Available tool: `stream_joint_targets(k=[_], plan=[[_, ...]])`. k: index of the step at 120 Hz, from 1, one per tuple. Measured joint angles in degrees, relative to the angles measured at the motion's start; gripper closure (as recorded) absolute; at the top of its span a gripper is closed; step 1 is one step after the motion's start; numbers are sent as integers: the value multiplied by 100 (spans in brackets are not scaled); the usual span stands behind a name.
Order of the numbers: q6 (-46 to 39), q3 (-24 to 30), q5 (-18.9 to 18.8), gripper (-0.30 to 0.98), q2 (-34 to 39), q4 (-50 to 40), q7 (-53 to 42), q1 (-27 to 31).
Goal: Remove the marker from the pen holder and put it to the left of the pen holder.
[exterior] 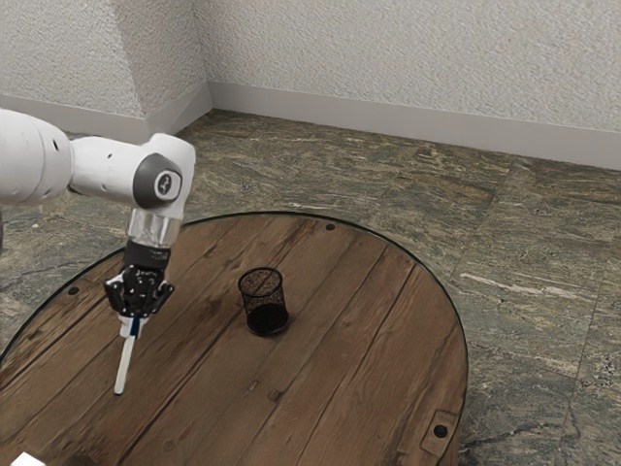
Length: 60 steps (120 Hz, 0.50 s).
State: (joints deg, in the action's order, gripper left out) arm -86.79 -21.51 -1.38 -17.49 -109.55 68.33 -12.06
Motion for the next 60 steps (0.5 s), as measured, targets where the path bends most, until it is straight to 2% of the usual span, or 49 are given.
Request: stream_joint_targets(k=[30, 60], plan=[[1, -110, 0, 40, -3, -86, 136, 31], [24, -239, -203, 23, 166, 470, 221, 19]])
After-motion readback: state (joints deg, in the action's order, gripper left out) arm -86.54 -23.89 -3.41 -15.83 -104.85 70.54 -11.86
